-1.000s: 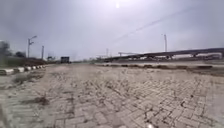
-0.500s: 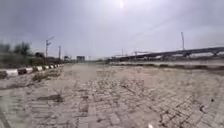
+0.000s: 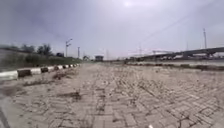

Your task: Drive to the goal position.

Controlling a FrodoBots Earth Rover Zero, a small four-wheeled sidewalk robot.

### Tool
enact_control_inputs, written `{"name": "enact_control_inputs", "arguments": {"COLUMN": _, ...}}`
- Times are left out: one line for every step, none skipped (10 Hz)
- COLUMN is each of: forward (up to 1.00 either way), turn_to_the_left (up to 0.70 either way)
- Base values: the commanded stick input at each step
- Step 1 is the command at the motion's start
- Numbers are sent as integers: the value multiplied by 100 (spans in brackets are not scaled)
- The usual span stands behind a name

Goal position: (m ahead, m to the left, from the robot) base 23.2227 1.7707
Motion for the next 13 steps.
{"name": "enact_control_inputs", "arguments": {"forward": 100, "turn_to_the_left": 4}}
{"name": "enact_control_inputs", "arguments": {"forward": 100, "turn_to_the_left": 17}}
{"name": "enact_control_inputs", "arguments": {"forward": 100, "turn_to_the_left": 35}}
{"name": "enact_control_inputs", "arguments": {"forward": 100, "turn_to_the_left": 36}}
{"name": "enact_control_inputs", "arguments": {"forward": 100, "turn_to_the_left": 37}}
{"name": "enact_control_inputs", "arguments": {"forward": 100, "turn_to_the_left": 37}}
{"name": "enact_control_inputs", "arguments": {"forward": 100, "turn_to_the_left": 37}}
{"name": "enact_control_inputs", "arguments": {"forward": 100, "turn_to_the_left": 37}}
{"name": "enact_control_inputs", "arguments": {"forward": 100, "turn_to_the_left": 37}}
{"name": "enact_control_inputs", "arguments": {"forward": 100, "turn_to_the_left": 27}}
{"name": "enact_control_inputs", "arguments": {"forward": 100, "turn_to_the_left": 15}}
{"name": "enact_control_inputs", "arguments": {"forward": 100, "turn_to_the_left": 4}}
{"name": "enact_control_inputs", "arguments": {"forward": 100, "turn_to_the_left": 0}}
